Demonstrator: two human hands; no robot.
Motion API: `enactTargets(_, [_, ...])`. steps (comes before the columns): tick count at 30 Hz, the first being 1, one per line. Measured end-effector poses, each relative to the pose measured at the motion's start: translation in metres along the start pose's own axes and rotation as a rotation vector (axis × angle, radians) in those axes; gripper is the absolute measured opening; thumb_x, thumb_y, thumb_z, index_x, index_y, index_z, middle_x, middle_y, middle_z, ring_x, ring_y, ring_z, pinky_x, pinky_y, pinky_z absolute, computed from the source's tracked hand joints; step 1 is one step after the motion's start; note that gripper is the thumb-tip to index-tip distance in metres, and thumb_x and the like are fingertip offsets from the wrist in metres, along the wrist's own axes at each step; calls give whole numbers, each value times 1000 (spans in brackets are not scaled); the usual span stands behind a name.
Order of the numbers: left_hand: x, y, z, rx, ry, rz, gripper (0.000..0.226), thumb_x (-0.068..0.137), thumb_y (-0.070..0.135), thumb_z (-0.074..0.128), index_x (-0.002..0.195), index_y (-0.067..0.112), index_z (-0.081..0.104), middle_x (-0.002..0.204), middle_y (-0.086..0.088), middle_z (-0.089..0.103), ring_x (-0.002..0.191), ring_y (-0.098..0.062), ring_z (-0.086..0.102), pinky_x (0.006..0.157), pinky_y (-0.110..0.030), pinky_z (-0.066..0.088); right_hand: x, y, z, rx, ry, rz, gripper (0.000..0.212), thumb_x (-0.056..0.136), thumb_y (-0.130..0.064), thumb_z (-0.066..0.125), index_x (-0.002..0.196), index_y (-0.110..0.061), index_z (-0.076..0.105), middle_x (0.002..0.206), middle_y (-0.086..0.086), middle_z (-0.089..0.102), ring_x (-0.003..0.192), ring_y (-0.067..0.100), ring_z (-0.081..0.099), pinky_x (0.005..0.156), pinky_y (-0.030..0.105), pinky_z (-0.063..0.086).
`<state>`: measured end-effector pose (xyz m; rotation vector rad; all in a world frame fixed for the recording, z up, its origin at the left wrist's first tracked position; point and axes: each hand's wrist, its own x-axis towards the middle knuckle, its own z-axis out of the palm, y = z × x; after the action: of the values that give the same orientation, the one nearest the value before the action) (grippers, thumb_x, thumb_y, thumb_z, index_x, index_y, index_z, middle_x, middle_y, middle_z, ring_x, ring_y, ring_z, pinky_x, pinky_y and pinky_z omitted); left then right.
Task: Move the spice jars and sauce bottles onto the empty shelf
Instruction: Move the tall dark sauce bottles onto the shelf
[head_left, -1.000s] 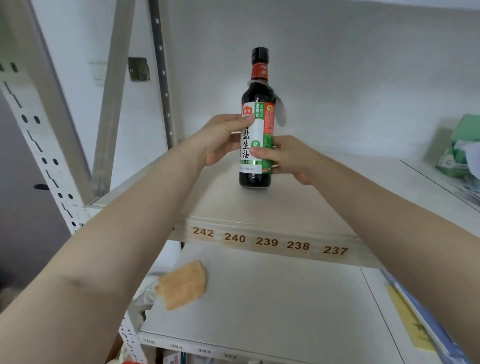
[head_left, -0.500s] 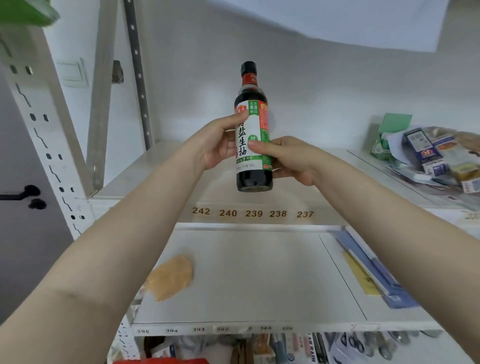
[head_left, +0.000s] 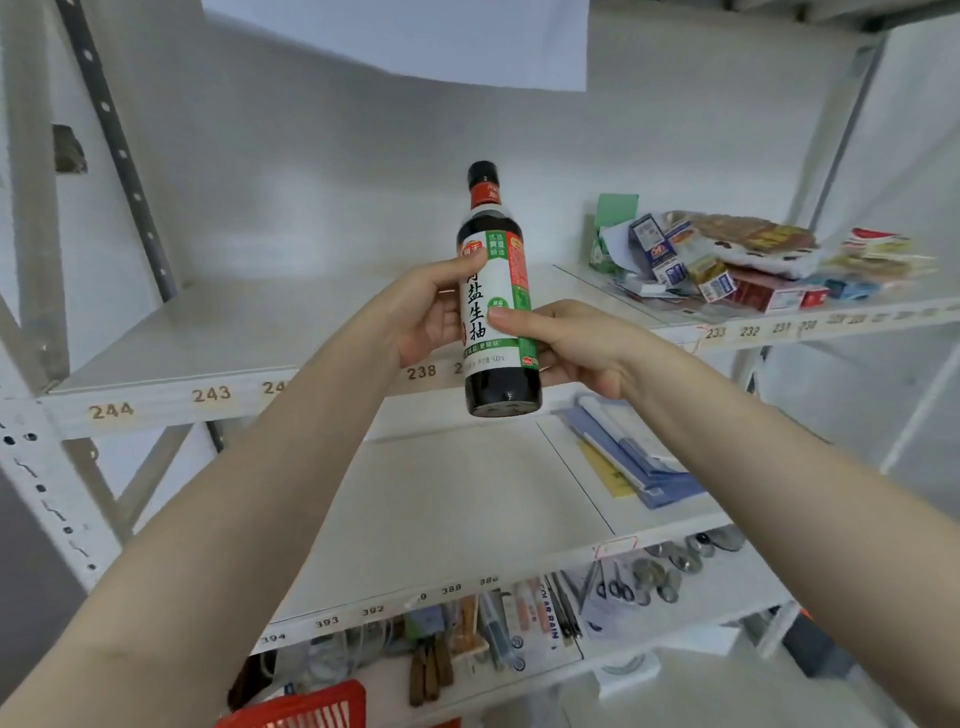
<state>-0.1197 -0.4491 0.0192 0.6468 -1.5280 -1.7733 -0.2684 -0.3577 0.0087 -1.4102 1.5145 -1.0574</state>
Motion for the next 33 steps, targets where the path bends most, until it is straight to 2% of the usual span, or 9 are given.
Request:
enactTargets(3, [3, -21, 47, 33, -53, -55, 39, 86, 30, 62, 116, 5, 60, 96, -8, 71, 81, -18, 70, 70, -28, 57, -38, 29, -29, 41, 41, 34, 40, 84, -43, 66, 108, -11, 66, 92, 2, 76, 81, 12, 72, 67, 23, 56])
enactTargets(8, [6, -65, 143, 52, -144, -132, 37, 85, 29, 64, 114, 7, 61, 102, -8, 70, 90, -21, 67, 85, -32, 54, -110, 83, -87, 85, 163, 125, 42, 81, -43, 68, 109, -11, 67, 104, 8, 74, 103, 24, 68, 92, 36, 54])
enactTargets(14, [-3, -123, 272, 30, -235, -219, 39, 84, 28, 65, 115, 5, 58, 94, -7, 70, 84, -19, 68, 73, -28, 53, -212, 143, -156, 161, 309, 229, 43, 82, -36, 70, 112, -7, 65, 104, 8, 74, 99, 21, 69, 87, 33, 55])
enactTargets(16, [-7, -142, 315, 36, -286, -249, 34, 85, 28, 65, 110, 6, 60, 93, -6, 71, 83, -19, 68, 73, -28, 53, -247, 162, -177, 188, 357, 268, 38, 83, -35, 70, 110, -8, 66, 103, 7, 74, 96, 19, 70, 85, 31, 56])
enactTargets(18, [-10, -161, 357, 34, -338, -281, 30, 85, 27, 66, 106, 7, 61, 95, -6, 71, 86, -19, 68, 75, -28, 54, -281, 181, -197, 226, 408, 310, 41, 83, -35, 70, 114, -8, 65, 108, 9, 73, 102, 22, 69, 90, 35, 55])
enactTargets(22, [-12, -195, 440, 68, -431, -316, 44, 79, 25, 71, 115, 5, 60, 103, -9, 71, 89, -21, 69, 71, -28, 54, -344, 218, -235, 349, 506, 370, 44, 86, -29, 67, 122, -6, 60, 113, 10, 71, 99, 21, 69, 78, 29, 56])
enactTargets(27, [-11, -235, 543, 113, -598, -356, 37, 80, 23, 71, 112, 7, 62, 99, -7, 73, 85, -18, 71, 68, -25, 54, -415, 261, -286, 453, 683, 389, 44, 85, -16, 69, 127, -8, 56, 116, 9, 69, 107, 24, 66, 89, 35, 54])
enactTargets(31, [-2, -267, 625, 139, -756, -409, 33, 80, 24, 71, 110, 12, 63, 95, -4, 74, 91, -20, 69, 85, -36, 52, -459, 297, -333, 512, 806, 421, 49, 84, -13, 70, 129, -6, 54, 117, 10, 69, 106, 24, 67, 91, 35, 53])
enactTargets(33, [6, -281, 663, 141, -822, -428, 26, 81, 23, 70, 104, 15, 64, 90, -2, 75, 86, -18, 70, 80, -34, 53, -477, 312, -358, 526, 861, 437, 48, 84, -12, 69, 129, -5, 54, 117, 11, 69, 105, 24, 67, 90, 35, 53])
